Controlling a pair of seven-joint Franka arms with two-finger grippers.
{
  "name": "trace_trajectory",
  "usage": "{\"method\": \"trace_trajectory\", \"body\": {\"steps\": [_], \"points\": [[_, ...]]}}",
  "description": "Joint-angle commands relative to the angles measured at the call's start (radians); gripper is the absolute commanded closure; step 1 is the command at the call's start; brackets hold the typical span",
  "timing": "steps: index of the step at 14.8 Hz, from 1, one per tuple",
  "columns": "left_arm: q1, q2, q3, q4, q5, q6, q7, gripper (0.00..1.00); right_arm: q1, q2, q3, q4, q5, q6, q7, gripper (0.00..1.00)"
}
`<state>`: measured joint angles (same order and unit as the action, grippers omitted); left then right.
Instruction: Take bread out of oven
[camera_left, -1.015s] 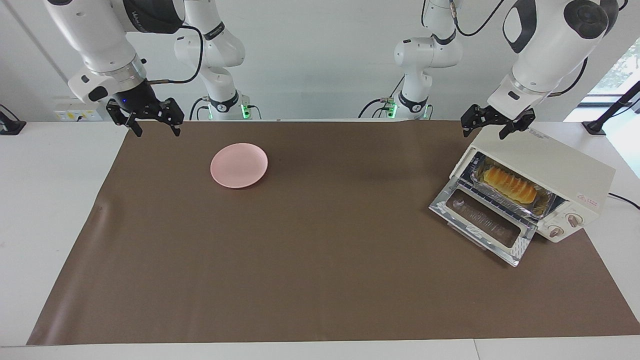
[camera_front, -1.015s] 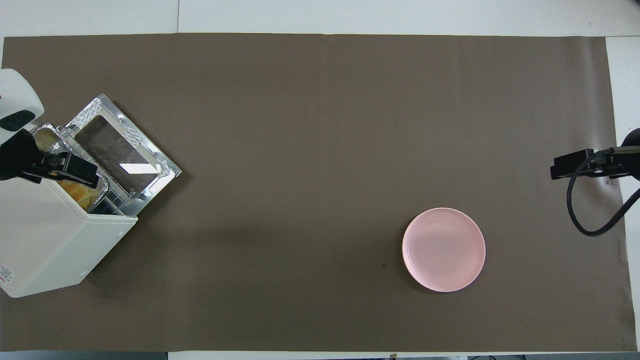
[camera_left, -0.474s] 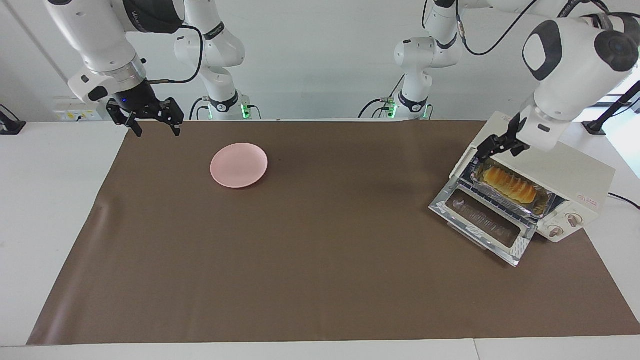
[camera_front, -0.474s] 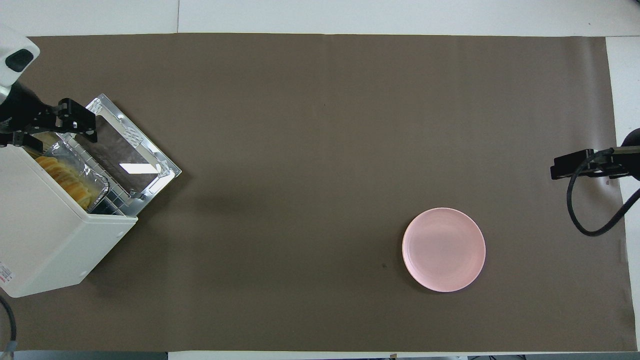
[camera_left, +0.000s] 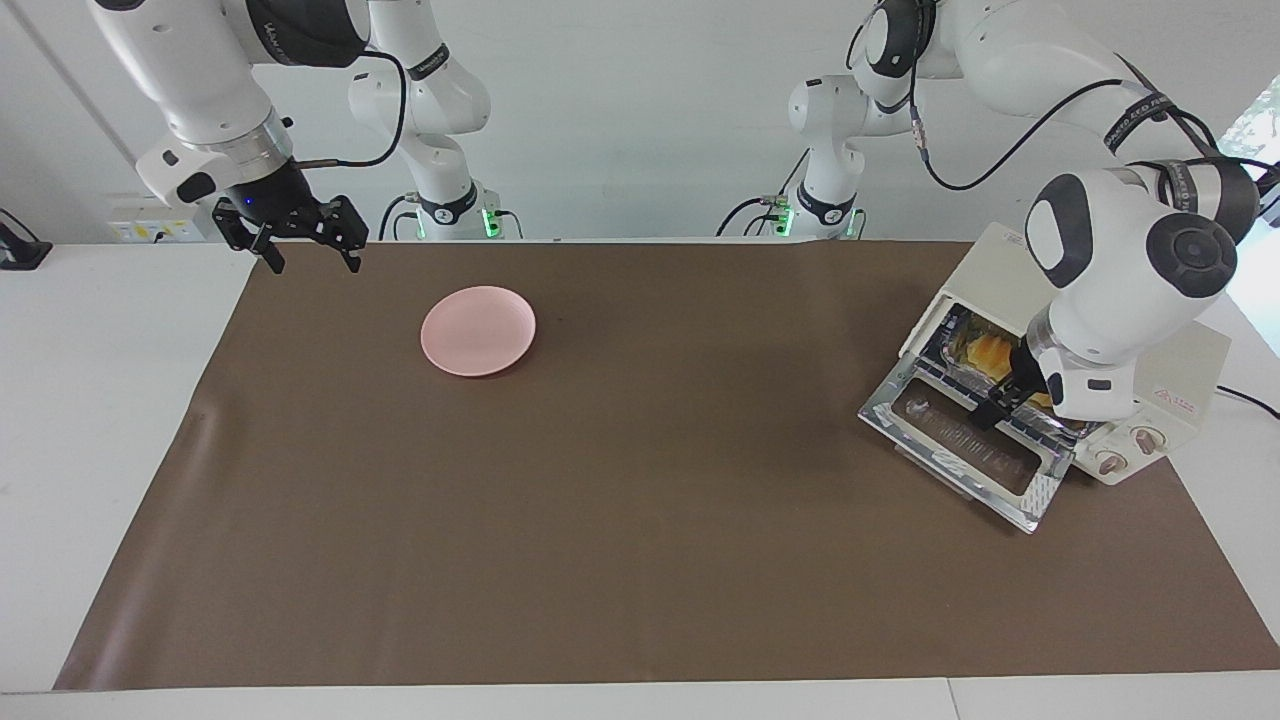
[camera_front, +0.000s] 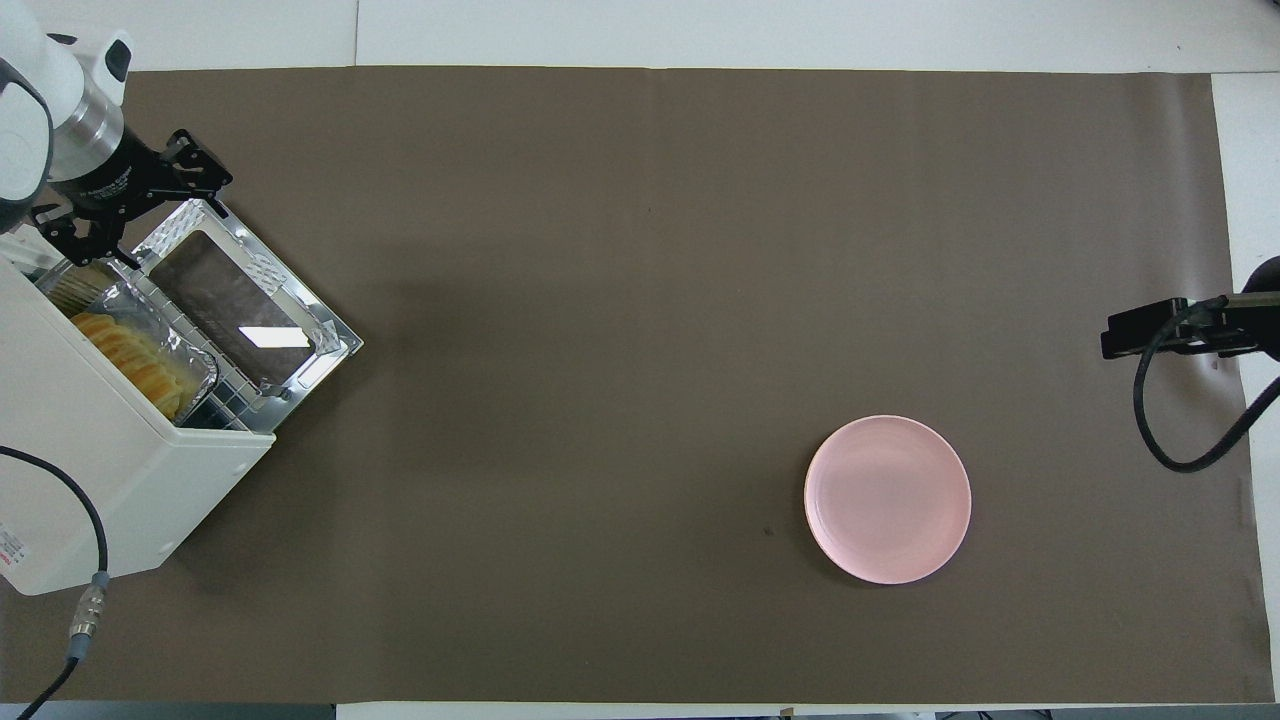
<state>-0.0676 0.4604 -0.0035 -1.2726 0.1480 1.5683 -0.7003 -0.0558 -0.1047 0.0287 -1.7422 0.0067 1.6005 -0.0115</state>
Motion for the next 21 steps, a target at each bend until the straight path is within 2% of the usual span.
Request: {"method": "trace_trajectory", "body": {"steps": [1, 3, 5, 8, 11, 14, 20, 21], "points": [[-0.032, -0.028, 0.019, -0.099, 0.1, 0.071, -0.076, 0.0, -0.004, -0.015, 0.003, -0.013, -0.01, -0.008, -0.013, 0.0], [-0.034, -0.023, 0.019, -0.123, 0.125, 0.082, -0.135, 0.0, -0.004, -0.015, 0.003, -0.013, -0.011, -0.008, -0.013, 0.0], [-0.032, -0.025, 0.019, -0.197, 0.14, 0.128, -0.169, 0.0, -0.004, -0.015, 0.003, -0.013, -0.011, -0.008, -0.013, 0.0], [-0.044, -0.034, 0.019, -0.27, 0.223, 0.151, -0.18, 0.0, -0.004, -0.015, 0.002, -0.013, -0.011, -0.008, -0.013, 0.0], [-0.035, -0.046, 0.019, -0.3, 0.226, 0.165, -0.198, 0.0, -0.004, -0.015, 0.003, -0.013, -0.011, -0.008, -0.013, 0.0], [-0.034, -0.074, 0.019, -0.387, 0.229, 0.243, -0.229, 0.0, -0.004, -0.015, 0.003, -0.013, -0.011, -0.008, -0.013, 0.0], [-0.004, -0.088, 0.019, -0.418, 0.228, 0.263, -0.223, 0.0, -0.004, -0.015, 0.002, -0.013, -0.011, -0.008, -0.013, 0.0], [0.0, -0.089, 0.019, -0.421, 0.228, 0.263, -0.222, 0.08, -0.004, -0.015, 0.003, -0.013, -0.011, -0.008, -0.013, 0.0]]}}
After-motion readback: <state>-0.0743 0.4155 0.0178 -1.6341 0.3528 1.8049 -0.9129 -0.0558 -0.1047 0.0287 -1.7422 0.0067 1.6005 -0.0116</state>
